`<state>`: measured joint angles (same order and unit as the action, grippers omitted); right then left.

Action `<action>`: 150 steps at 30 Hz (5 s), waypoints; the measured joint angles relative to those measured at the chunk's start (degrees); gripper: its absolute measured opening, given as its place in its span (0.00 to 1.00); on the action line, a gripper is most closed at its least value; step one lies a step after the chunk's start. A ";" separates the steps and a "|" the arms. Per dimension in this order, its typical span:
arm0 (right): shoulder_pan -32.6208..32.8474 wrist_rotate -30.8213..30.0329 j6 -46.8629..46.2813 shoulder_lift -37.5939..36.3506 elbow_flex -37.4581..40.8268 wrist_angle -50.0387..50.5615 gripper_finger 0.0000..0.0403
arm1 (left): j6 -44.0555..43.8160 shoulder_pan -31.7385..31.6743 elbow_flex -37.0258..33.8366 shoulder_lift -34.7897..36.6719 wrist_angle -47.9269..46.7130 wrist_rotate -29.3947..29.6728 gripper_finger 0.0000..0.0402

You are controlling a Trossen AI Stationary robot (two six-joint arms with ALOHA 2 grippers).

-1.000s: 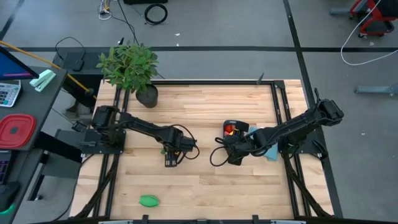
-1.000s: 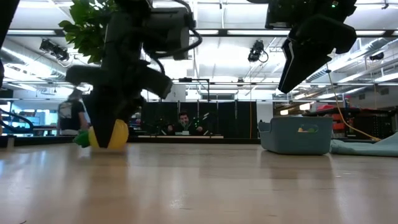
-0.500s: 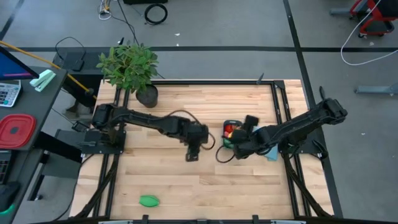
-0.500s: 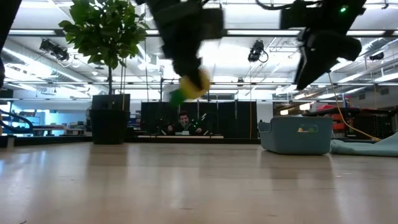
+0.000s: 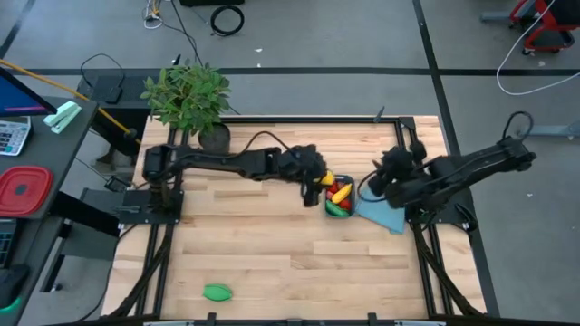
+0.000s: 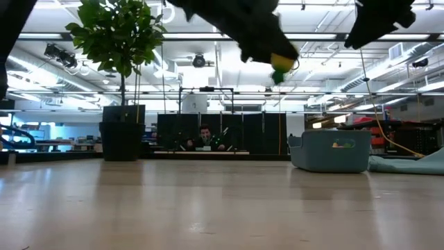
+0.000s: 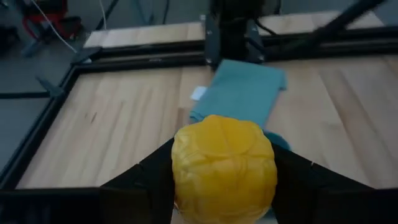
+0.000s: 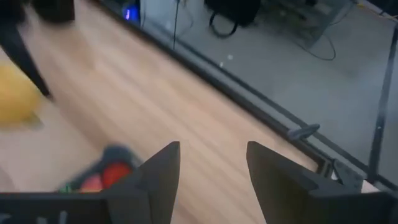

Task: Pick and placing Produce into tupperware
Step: Put the yellow pineapple into the blue bin, then put the green corn into the blue bin

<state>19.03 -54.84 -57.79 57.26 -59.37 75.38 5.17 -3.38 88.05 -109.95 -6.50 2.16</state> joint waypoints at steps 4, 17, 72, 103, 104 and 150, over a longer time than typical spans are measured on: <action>0.00 -4.02 -0.94 -2.92 -0.02 -0.20 0.48 | -1.51 -1.12 -0.09 -4.40 5.05 -2.17 0.52; -0.02 -4.51 0.82 -0.16 0.00 0.21 0.48 | -10.45 -0.85 -0.21 -17.19 21.90 -4.88 0.52; 6.31 7.94 16.92 16.31 0.00 -33.76 0.48 | -39.21 25.66 0.94 4.97 -36.54 -14.91 0.48; 5.16 8.71 16.03 25.63 0.02 -38.82 0.48 | -69.03 52.94 0.55 -1.26 -57.31 -5.89 0.60; 5.16 8.72 16.29 25.63 0.02 -38.82 0.48 | -69.03 53.24 0.55 -1.91 -57.33 -5.90 0.61; 5.11 7.07 19.38 25.63 0.02 -38.78 0.48 | -62.26 48.93 -4.15 -9.04 -56.63 -4.87 0.55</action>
<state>24.14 -47.77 -38.41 82.89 -59.35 36.60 -57.09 45.55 83.90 -118.99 -63.13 -2.71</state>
